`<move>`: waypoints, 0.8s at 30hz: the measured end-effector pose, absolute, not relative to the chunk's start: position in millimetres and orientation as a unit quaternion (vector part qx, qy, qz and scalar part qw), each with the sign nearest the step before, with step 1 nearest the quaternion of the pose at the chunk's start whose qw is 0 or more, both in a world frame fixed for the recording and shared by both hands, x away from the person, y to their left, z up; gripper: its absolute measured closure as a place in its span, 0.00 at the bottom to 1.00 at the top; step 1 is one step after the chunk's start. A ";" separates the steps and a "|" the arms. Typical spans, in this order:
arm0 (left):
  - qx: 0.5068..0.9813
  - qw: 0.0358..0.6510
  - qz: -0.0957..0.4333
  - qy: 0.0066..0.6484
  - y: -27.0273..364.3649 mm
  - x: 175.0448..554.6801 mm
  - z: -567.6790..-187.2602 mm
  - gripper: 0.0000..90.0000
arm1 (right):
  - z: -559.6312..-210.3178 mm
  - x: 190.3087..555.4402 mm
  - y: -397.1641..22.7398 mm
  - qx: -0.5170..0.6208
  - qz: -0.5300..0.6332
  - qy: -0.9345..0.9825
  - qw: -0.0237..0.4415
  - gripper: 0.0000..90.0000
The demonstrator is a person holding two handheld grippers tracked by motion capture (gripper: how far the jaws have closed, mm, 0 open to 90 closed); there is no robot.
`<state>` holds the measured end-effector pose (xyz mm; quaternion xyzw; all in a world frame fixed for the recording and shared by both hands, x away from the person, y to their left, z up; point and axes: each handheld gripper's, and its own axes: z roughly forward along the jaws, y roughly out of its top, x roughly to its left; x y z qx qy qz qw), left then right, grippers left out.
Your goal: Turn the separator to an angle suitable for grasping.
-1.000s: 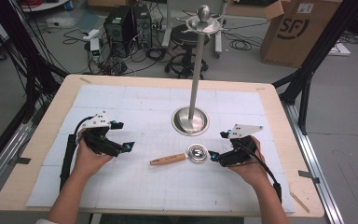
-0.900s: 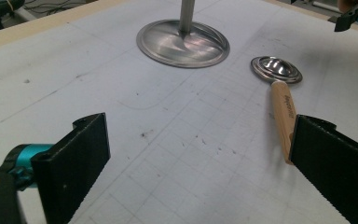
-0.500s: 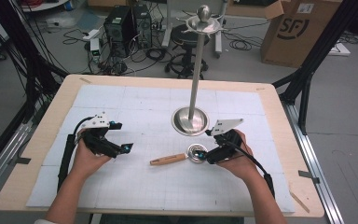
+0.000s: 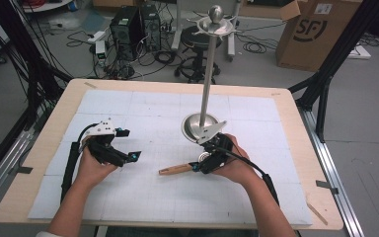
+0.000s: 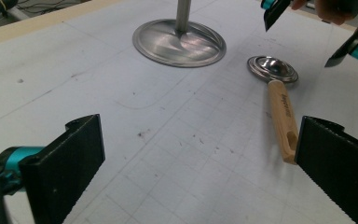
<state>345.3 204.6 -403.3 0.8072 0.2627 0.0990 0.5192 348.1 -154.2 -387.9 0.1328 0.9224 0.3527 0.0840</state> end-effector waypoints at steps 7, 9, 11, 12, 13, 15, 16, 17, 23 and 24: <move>0.808 0.518 0.097 0.264 203.4 345.6 -404.0 0.02 | -403.1 347.8 -129.6 0.112 0.312 0.941 0.063 0.24; 0.809 0.516 0.097 0.262 203.1 345.7 -404.1 0.02 | -404.7 348.1 -128.4 0.109 0.305 0.944 0.064 0.25; 0.810 0.516 0.096 0.261 203.0 346.0 -404.4 0.02 | -409.2 349.4 -126.3 0.106 0.292 0.949 0.056 0.29; 0.809 0.518 0.094 0.261 202.6 345.8 -404.6 0.02 | -411.5 350.1 -125.4 0.108 0.286 0.951 0.055 0.30; 0.810 0.518 0.093 0.259 202.6 345.9 -404.6 0.02 | -413.7 351.6 -124.6 0.102 0.282 0.952 0.055 0.33; 0.810 0.518 0.093 0.258 201.3 345.2 -404.6 0.02 | -416.8 352.3 -123.7 0.102 0.269 0.956 0.047 0.38; 0.811 0.518 0.093 0.255 201.2 345.3 -404.6 0.02 | -418.2 352.6 -123.4 0.101 0.264 0.958 0.046 0.41; 0.811 0.518 0.093 0.256 200.6 345.1 -404.8 0.02 | -419.0 352.9 -123.4 0.100 0.256 0.960 0.046 0.44; 0.812 0.516 0.093 0.257 200.2 345.1 -405.2 0.02 | -420.7 353.1 -122.6 0.097 0.243 0.965 0.033 0.58; 0.813 0.515 0.093 0.256 200.0 345.0 -405.1 0.02 | -420.2 353.3 -122.5 0.098 0.240 0.965 0.030 0.59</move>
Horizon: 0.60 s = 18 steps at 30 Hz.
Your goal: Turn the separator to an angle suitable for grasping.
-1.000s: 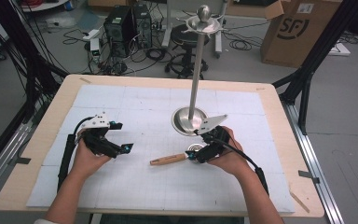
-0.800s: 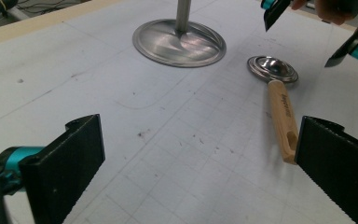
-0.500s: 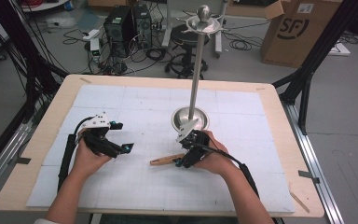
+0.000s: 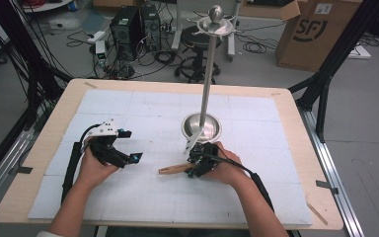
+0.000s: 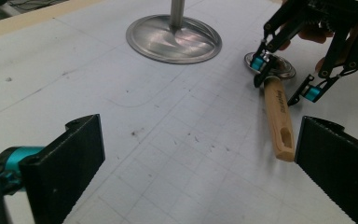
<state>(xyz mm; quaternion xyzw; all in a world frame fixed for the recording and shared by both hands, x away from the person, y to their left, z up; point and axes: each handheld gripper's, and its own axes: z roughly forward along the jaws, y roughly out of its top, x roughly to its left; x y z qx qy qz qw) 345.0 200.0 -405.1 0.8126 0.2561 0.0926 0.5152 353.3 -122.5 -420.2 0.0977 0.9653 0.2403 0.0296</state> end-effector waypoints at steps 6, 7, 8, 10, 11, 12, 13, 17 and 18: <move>0.813 0.514 0.095 0.257 199.5 344.6 -405.1 0.02 | -418.8 357.2 -123.6 0.107 0.235 0.966 0.026 0.68; 0.813 0.514 0.095 0.257 199.6 344.7 -405.1 0.02 | -419.0 357.3 -124.0 0.113 0.236 0.965 0.021 0.68; 0.813 0.514 0.095 0.257 199.7 344.8 -405.2 0.02 | -419.0 357.4 -124.1 0.115 0.236 0.965 0.022 0.68; 0.813 0.513 0.095 0.258 199.6 344.9 -405.3 0.02 | -418.4 357.4 -123.7 0.115 0.232 0.966 0.022 0.68; 0.813 0.513 0.095 0.258 199.6 344.9 -405.3 0.02 | -418.3 357.0 -123.2 0.116 0.232 0.966 0.021 0.68; 0.813 0.513 0.096 0.258 199.6 344.9 -405.3 0.02 | -418.4 357.2 -122.7 0.116 0.229 0.966 0.022 0.68; 0.813 0.513 0.096 0.259 199.6 344.9 -405.3 0.02 | -418.5 357.7 -122.4 0.116 0.229 0.966 0.022 0.68; 0.814 0.512 0.096 0.258 199.7 344.8 -405.0 0.02 | -417.9 357.9 -121.2 0.117 0.224 0.967 0.025 0.73; 0.813 0.513 0.096 0.258 199.5 344.6 -404.9 0.02 | -417.4 356.9 -120.4 0.117 0.220 0.968 0.027 0.74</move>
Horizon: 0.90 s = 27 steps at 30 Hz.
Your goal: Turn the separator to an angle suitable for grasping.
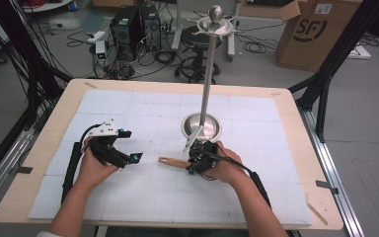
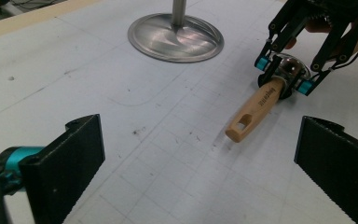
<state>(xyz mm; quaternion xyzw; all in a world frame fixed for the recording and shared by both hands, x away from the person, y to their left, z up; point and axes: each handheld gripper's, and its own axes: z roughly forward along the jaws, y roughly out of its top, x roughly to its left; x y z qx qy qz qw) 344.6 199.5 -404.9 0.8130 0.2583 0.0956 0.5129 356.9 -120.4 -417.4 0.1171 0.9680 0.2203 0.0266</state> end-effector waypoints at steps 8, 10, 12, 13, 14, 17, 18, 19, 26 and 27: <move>0.813 0.513 0.096 0.257 199.3 344.4 -404.7 0.02 | -415.7 353.4 -114.2 0.112 0.200 0.972 0.039 0.75; 0.813 0.513 0.096 0.257 199.1 344.4 -404.8 0.02 | -415.3 352.3 -113.6 0.116 0.197 0.972 0.044 0.75; 0.814 0.512 0.096 0.257 199.1 344.3 -404.8 0.02 | -415.1 352.3 -113.7 0.119 0.197 0.972 0.042 0.75; 0.814 0.512 0.096 0.257 199.1 344.2 -404.8 0.02 | -415.1 352.5 -113.7 0.119 0.197 0.972 0.040 0.76; 0.814 0.512 0.097 0.257 199.1 344.2 -404.7 0.02 | -415.0 352.5 -113.7 0.119 0.197 0.972 0.040 0.76; 0.813 0.514 0.097 0.258 199.6 344.2 -404.4 0.02 | -415.5 353.3 -116.3 0.121 0.208 0.970 0.036 0.76; 0.812 0.514 0.097 0.259 199.8 344.3 -404.5 0.02 | -415.4 353.6 -117.7 0.122 0.213 0.969 0.032 0.77; 0.812 0.514 0.097 0.258 200.2 344.6 -404.4 0.02 | -415.4 353.3 -118.9 0.125 0.220 0.967 0.029 0.77; 0.812 0.513 0.098 0.259 200.3 344.6 -404.5 0.02 | -413.8 351.0 -120.6 0.122 0.224 0.966 0.033 0.77; 0.812 0.513 0.097 0.260 200.3 344.7 -404.6 0.02 | -414.4 351.2 -120.4 0.121 0.223 0.967 0.033 0.77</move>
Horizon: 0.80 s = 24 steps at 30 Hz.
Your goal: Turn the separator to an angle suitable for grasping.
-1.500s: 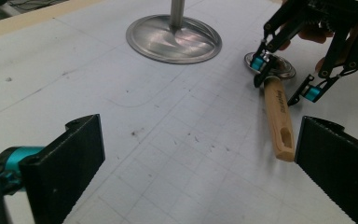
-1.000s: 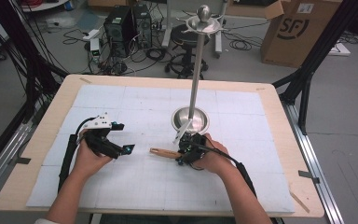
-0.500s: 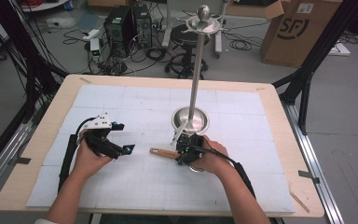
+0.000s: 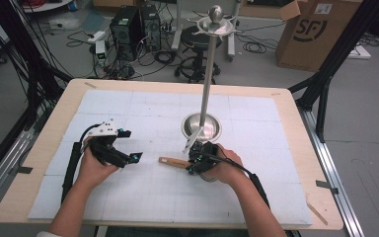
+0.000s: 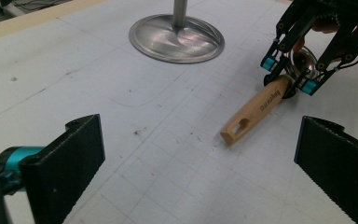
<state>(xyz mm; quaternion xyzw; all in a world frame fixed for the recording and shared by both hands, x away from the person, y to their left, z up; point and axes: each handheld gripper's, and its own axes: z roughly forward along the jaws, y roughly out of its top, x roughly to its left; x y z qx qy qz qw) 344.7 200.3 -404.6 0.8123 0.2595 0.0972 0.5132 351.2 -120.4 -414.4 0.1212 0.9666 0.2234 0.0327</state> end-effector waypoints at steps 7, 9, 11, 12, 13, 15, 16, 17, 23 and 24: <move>0.814 0.510 0.098 0.260 199.8 345.0 -405.2 0.02 | -415.6 349.2 -118.2 0.121 0.212 0.969 0.042 0.76; 0.814 0.510 0.098 0.260 199.8 345.1 -405.3 0.02 | -415.0 348.7 -116.7 0.121 0.207 0.970 0.043 0.75; 0.814 0.510 0.098 0.260 199.9 345.0 -405.1 0.02 | -414.3 348.7 -115.5 0.118 0.199 0.972 0.048 0.75; 0.814 0.511 0.099 0.260 200.0 345.1 -405.2 0.02 | -413.7 347.8 -114.8 0.116 0.193 0.973 0.051 0.74; 0.813 0.512 0.098 0.260 200.2 345.2 -405.2 0.02 | -413.6 347.3 -114.6 0.115 0.192 0.973 0.055 0.74; 0.813 0.511 0.099 0.260 200.6 345.5 -405.3 0.02 | -413.1 347.1 -114.4 0.113 0.187 0.974 0.060 0.70; 0.813 0.511 0.098 0.260 200.8 345.8 -405.3 0.02 | -412.6 346.8 -114.5 0.114 0.185 0.974 0.065 0.69; 0.813 0.512 0.098 0.261 200.7 345.8 -405.4 0.03 | -412.4 347.1 -115.1 0.114 0.183 0.974 0.066 0.68; 0.813 0.510 0.099 0.261 200.1 345.4 -405.5 0.02 | -410.7 347.4 -116.1 0.113 0.172 0.976 0.072 0.68; 0.814 0.510 0.099 0.262 199.9 345.3 -405.5 0.02 | -411.3 347.4 -115.3 0.112 0.168 0.977 0.074 0.68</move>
